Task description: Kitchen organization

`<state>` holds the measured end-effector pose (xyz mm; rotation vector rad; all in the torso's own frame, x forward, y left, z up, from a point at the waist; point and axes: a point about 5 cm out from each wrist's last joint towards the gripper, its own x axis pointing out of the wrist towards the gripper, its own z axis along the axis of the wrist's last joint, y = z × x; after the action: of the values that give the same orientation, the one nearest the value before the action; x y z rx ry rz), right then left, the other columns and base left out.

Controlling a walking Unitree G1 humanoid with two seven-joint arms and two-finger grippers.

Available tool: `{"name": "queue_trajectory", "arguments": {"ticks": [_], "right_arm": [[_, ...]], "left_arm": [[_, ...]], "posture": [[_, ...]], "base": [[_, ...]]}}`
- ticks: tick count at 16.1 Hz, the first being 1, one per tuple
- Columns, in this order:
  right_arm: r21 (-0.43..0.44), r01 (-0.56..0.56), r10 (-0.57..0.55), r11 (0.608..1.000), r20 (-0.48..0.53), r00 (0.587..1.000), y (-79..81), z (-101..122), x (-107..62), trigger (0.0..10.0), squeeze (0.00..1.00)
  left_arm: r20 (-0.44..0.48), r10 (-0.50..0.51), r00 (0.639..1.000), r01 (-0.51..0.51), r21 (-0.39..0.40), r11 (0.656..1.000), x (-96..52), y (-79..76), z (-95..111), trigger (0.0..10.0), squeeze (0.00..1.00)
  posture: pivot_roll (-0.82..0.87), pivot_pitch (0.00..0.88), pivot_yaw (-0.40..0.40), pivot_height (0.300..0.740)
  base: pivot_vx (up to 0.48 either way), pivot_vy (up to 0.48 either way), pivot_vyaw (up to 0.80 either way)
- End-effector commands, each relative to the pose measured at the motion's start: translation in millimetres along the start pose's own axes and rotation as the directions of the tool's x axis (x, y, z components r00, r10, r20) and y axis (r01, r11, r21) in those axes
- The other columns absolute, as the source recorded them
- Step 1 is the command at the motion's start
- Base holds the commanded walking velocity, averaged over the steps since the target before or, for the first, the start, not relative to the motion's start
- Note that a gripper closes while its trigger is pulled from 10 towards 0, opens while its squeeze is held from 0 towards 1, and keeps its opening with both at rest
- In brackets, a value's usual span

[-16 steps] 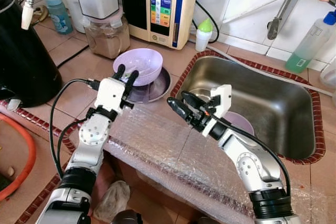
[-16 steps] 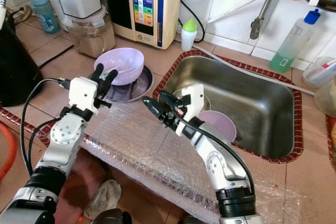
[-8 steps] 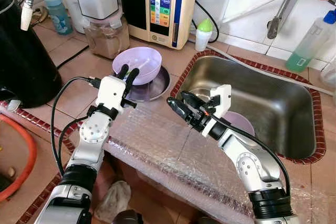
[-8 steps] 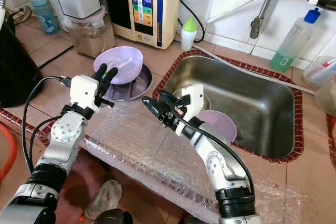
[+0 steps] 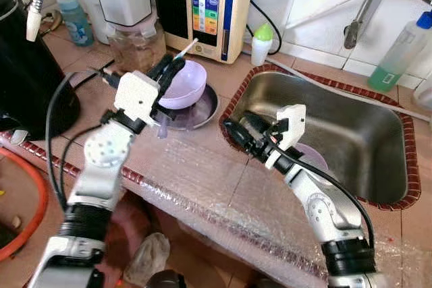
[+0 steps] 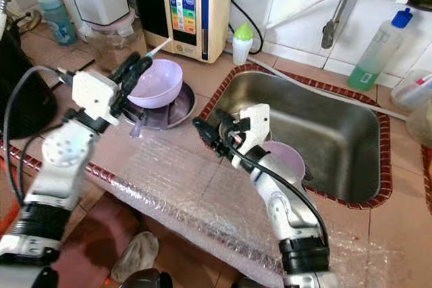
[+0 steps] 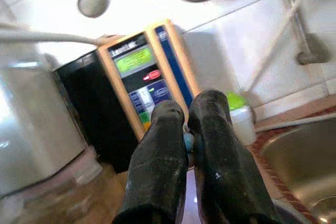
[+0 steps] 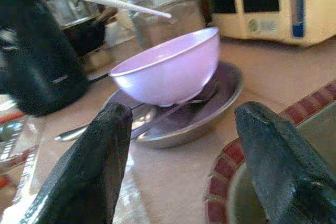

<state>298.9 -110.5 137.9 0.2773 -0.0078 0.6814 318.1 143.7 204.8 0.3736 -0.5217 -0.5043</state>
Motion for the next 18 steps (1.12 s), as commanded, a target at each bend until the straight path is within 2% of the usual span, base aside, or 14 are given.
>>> {"name": "queue_trajectory", "arguments": {"ticks": [1, 2, 4, 5, 8, 9, 10, 11, 12, 13, 15, 16, 17, 18], "right_arm": [[-0.084, 0.045, -0.043, 0.995, 0.026, 0.999, -6.4, 8, 2.0, 10.0, 0.0], [-0.199, 0.065, -0.061, 0.978, 0.027, 0.998, -10.0, 11, 3.8, 10.0, 0.0], [-0.29, 0.093, -0.086, 0.952, 0.037, 0.996, -14.2, 14, 4.6, 10.0, 0.0], [-0.355, 0.111, -0.1, 0.928, 0.048, 0.994, -16.9, 17, 4.9, 10.0, 0.0], [-0.462, 0.18, -0.158, 0.868, 0.086, 0.984, -26.5, 26, 2.4, 10.0, 0.0], [-0.472, 0.188, -0.166, 0.862, 0.089, 0.982, -28.1, 27, 1.6, 10.0, 0.0], [-0.485, 0.202, -0.18, 0.851, 0.092, 0.979, -30.9, 28, -0.2, 10.0, 0.0], [-0.511, 0.21, -0.19, 0.834, 0.091, 0.978, -34.3, 29, -3.1, 10.0, 0.0], [-0.511, 0.21, -0.19, 0.834, 0.091, 0.978, -34.3, 29, -3.1, 10.0, 0.0], [-0.521, 0.202, -0.188, 0.829, 0.081, 0.979, -35.4, 28, -4.6, 10.0, 0.0], [-0.551, 0.183, -0.178, 0.814, 0.064, 0.982, -36.7, 23, -4.5, 10.0, 0.0], [-0.559, 0.179, -0.169, 0.809, 0.07, 0.983, -36.9, 22, -3.5, 3.3, 0.0], [-0.557, 0.168, -0.16, 0.813, 0.064, 0.985, -36.5, 21, -2.4, 0.0, 0.0], [-0.565, 0.14, -0.143, 0.813, 0.039, 0.989, -36.1, 17, 0.2, 0.0, 0.0]], "left_arm": [[0.031, -0.076, 0.997, 0.076, -0.001, 0.997, 8.3, 0.1, 15, 0.0, 0.0], [0.026, -0.138, 0.99, 0.138, -0.034, 0.99, 14.4, 0.9, 23, 0.0, 0.0], [0.031, -0.212, 0.977, 0.214, -0.068, 0.975, 21.1, -1.4, 31, 0.0, 0.0], [0.037, -0.285, 0.958, 0.287, -0.103, 0.952, 25.8, -5.7, 36, 0.0, 0.0], [-0.008, -0.529, 0.849, 0.527, -0.068, 0.847, 32.8, -26.6, 39, 0.0, 0.0], [-0.008, -0.554, 0.833, 0.552, -0.073, 0.831, 33.7, -29.6, 39, 0.4, 0.0], [-0.014, -0.587, 0.809, 0.585, -0.079, 0.807, 34.6, -34.4, 38, 1.2, 0.0], [-0.045, -0.64, 0.767, 0.636, -0.081, 0.767, 32.5, -42.5, 36, 1.5, 0.0], [-0.045, -0.64, 0.767, 0.636, -0.081, 0.767, 32.5, -42.5, 36, 1.5, 0.0], [-0.057, -0.661, 0.748, 0.657, -0.083, 0.75, 32.2, -47.4, 34, 1.6, 0.0], [-0.054, -0.683, 0.729, 0.676, -0.103, 0.73, 34.2, -53.4, 36, 1.2, 0.0], [-0.056, -0.692, 0.719, 0.685, -0.105, 0.721, 35.0, -54.6, 39, 0.6, 0.0], [-0.055, -0.693, 0.719, 0.686, -0.108, 0.72, 35.4, -54.9, 39, 0.4, 0.0], [-0.065, -0.707, 0.704, 0.699, -0.111, 0.706, 35.0, -55.6, 39, 0.5, 0.0]], "posture": [[-0.01, 0.0, 0.026, 0.74], [0.0, 0.0, 0.023, 0.74], [0.0, 0.0, 0.021, 0.74], [0.0, 0.0, 0.022, 0.74], [-0.01, 0.0, 0.028, 0.74], [-0.01, 0.0, 0.031, 0.74], [-0.02, 0.0, 0.035, 0.74], [-0.03, 0.0, 0.039, 0.74], [-0.03, 0.0, 0.039, 0.74], [-0.03, 0.002, 0.044, 0.74], [-0.03, 0.003, 0.045, 0.74], [-0.03, 0.003, 0.045, 0.74], [-0.03, 0.004, 0.045, 0.74], [-0.03, 0.006, 0.044, 0.74]], "base": [[0.0, 0.0, 0.0], [0.0, 0.0, 0.0], [0.0, 0.0, 0.0], [0.0, 0.0, 0.0], [0.0, 0.0, 0.0], [0.0, 0.0, 0.0], [0.0, 0.0, 0.0], [0.0, 0.0, 0.0], [0.0, 0.0, 0.0], [0.0, 0.0, 0.0], [0.0, 0.0, 0.0], [0.0, 0.0, 0.0], [0.0, 0.0, 0.0], [0.0, 0.0, 0.0]]}}
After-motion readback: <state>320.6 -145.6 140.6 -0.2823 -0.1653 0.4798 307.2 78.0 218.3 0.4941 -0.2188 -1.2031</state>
